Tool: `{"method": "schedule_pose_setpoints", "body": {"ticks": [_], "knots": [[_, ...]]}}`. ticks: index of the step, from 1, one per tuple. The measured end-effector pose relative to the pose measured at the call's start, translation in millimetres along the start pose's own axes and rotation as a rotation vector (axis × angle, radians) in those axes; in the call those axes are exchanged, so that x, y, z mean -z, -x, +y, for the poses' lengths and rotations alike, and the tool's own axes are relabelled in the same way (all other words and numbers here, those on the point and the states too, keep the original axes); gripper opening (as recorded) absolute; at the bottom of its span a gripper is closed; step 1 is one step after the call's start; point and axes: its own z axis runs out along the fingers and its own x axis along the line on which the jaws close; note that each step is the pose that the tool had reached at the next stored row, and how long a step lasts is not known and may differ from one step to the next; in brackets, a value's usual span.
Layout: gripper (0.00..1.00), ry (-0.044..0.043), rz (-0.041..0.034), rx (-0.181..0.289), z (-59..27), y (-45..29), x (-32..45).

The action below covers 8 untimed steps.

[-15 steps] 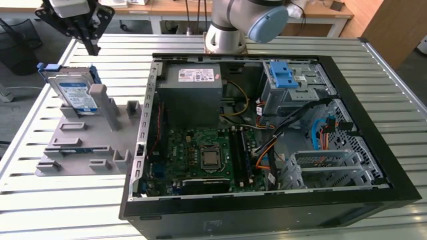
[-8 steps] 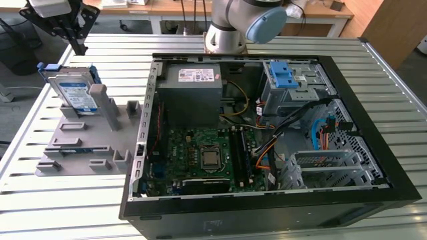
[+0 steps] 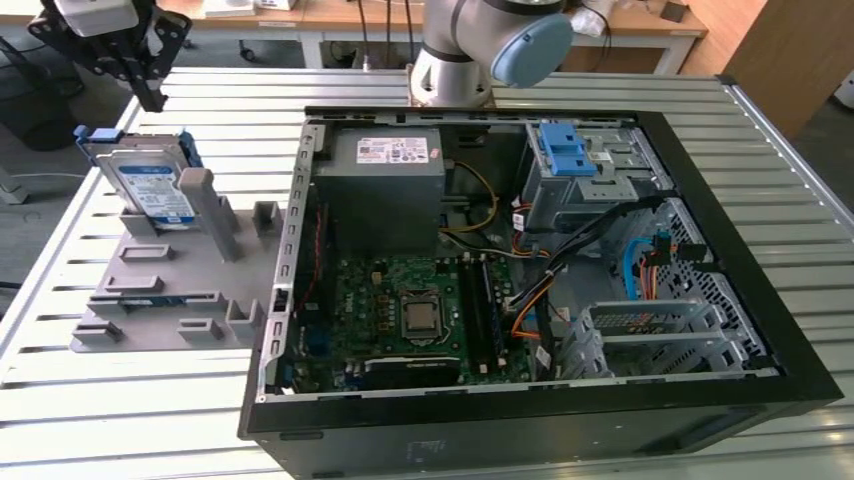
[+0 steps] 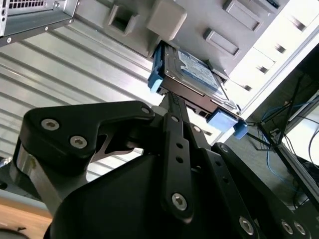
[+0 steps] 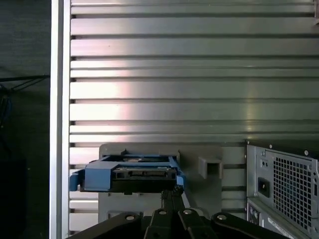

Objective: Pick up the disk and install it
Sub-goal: 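Reach for the disk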

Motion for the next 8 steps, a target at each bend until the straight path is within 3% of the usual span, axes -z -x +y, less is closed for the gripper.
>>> {"method": "schedule_pose_setpoints", "body": {"ticks": [8], "knots": [[0.11, 0.0, 0.0, 0.0, -0.6, -23.9, -1.6]]}}
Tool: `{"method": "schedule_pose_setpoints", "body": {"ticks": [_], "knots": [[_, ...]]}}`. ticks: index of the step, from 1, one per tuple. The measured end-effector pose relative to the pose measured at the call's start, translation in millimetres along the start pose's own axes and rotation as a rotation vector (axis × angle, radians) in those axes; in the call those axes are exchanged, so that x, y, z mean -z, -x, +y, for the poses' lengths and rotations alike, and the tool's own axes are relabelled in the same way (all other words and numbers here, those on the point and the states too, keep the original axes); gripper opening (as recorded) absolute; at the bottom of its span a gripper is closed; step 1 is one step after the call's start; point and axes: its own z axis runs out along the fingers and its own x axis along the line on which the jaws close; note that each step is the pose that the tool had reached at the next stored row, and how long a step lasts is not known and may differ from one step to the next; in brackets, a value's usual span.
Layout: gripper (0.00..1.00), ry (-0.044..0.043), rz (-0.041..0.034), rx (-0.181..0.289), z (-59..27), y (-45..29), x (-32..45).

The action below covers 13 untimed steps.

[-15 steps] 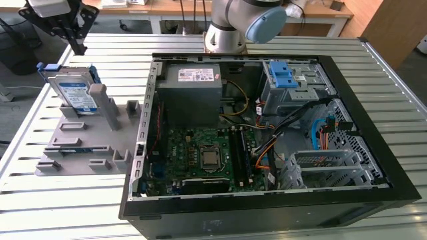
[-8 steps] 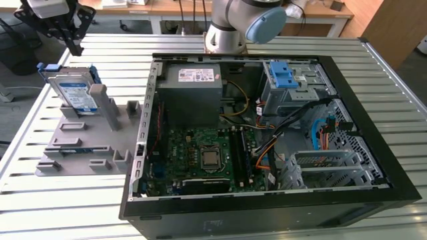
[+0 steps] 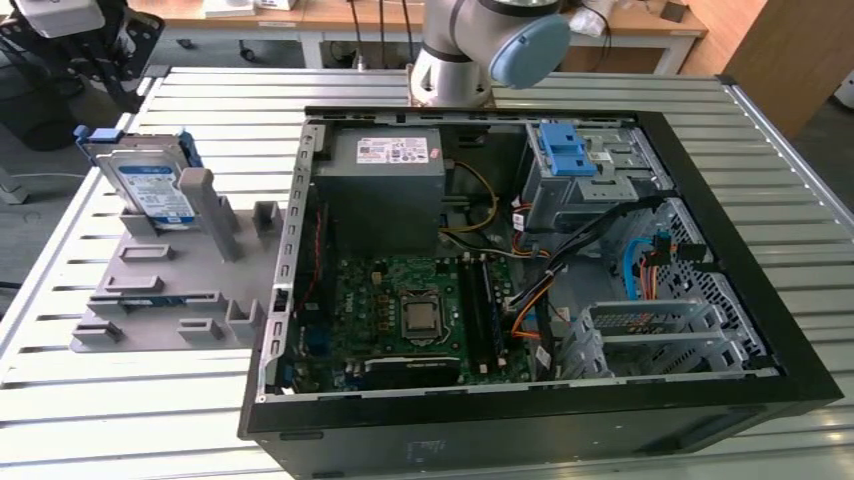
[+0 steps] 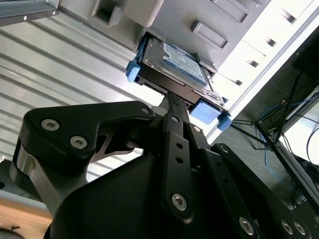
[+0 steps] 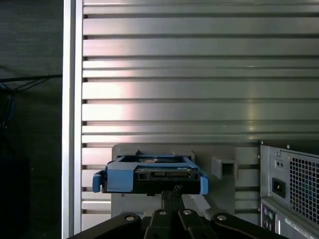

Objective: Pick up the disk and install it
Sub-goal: 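Reach for the disk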

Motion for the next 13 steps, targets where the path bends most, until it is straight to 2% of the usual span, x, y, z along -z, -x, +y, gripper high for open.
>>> {"method": "schedule_pose_setpoints", "body": {"ticks": [7, 11, 13], "knots": [[0.11, 0.0, -0.0001, 0.0, -0.6, -21.6, -2.3], [0.11, 0.0, 0.0001, 0.0, -0.7, -28.2, -2.7], [0.11, 0.0, 0.0, 0.0, -0.8, -28.7, -2.7]]}}
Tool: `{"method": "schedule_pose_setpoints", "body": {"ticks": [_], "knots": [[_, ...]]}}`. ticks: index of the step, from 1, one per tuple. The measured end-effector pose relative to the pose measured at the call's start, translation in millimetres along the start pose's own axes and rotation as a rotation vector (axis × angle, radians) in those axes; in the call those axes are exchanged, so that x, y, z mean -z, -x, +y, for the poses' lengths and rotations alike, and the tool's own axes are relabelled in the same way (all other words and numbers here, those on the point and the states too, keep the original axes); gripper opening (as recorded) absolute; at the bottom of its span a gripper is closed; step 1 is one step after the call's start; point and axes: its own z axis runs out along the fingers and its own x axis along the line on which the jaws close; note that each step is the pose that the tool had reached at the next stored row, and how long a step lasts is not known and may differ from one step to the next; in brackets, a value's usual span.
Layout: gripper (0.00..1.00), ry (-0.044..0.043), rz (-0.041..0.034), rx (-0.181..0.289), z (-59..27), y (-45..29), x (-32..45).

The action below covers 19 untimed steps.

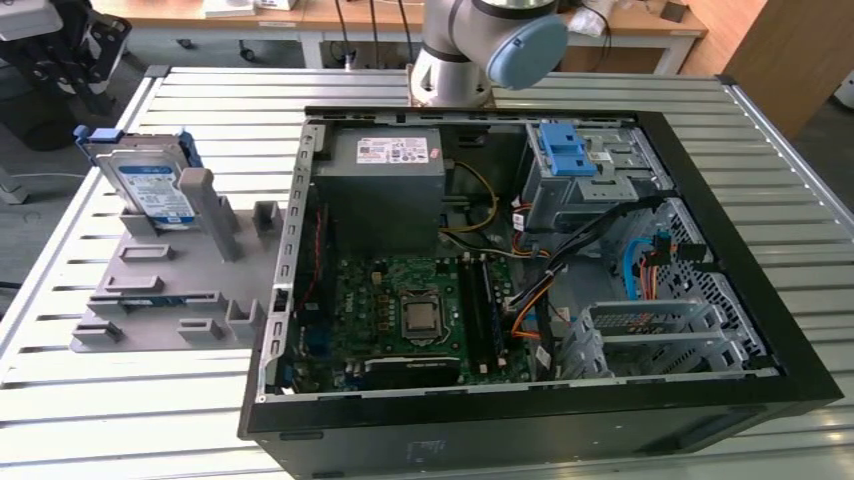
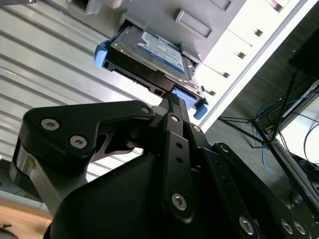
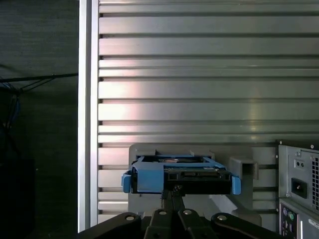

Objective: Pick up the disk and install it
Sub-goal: 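Reach for the disk, then pick up the disk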

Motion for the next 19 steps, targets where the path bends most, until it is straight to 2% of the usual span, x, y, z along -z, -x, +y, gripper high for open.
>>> {"method": "schedule_pose_setpoints", "body": {"ticks": [14, 19], "knots": [[0.11, 0.0, 0.0002, 0.006, 0.0, -0.8, 0.0], [0.11, -0.0006, 0.0036, 0.086, 0.0, -0.8, -0.2]]}}
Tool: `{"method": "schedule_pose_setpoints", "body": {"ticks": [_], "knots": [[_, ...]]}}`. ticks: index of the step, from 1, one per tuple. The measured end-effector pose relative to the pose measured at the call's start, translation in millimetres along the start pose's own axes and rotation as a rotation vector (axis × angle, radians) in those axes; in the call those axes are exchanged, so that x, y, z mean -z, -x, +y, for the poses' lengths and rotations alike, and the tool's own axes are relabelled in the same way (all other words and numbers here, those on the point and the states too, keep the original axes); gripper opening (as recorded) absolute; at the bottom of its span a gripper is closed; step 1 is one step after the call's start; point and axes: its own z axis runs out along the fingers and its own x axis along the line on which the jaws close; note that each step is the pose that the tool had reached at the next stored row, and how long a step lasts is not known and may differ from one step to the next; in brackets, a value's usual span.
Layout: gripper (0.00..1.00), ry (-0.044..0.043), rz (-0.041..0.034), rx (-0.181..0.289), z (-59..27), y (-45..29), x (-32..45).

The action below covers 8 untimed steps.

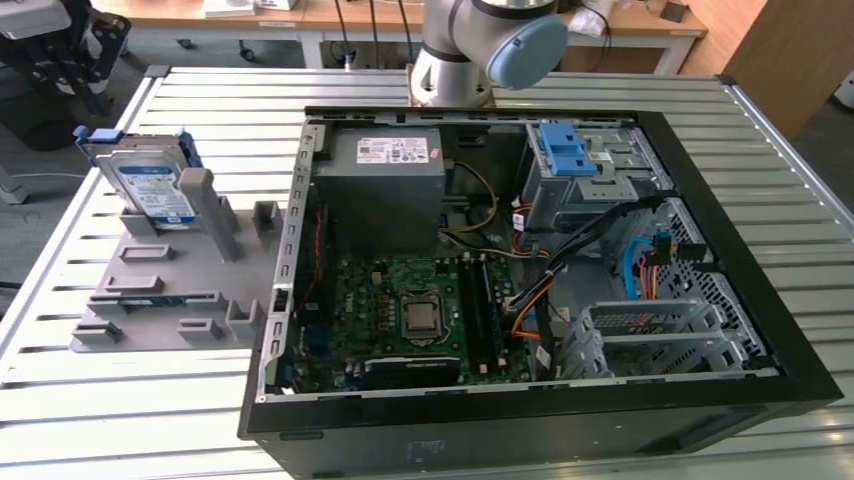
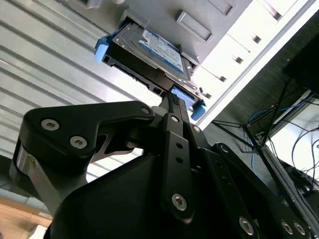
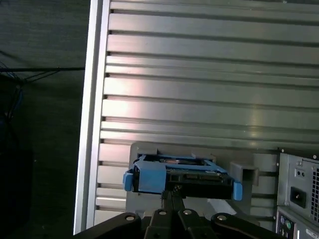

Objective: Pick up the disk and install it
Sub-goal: 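Pick up the disk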

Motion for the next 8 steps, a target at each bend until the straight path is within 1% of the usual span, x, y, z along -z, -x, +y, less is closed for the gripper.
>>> {"method": "schedule_pose_setpoints", "body": {"ticks": [8], "knots": [[0.11, -0.0009, 0.0061, 0.147, -0.1, 0.0, -0.6]]}}
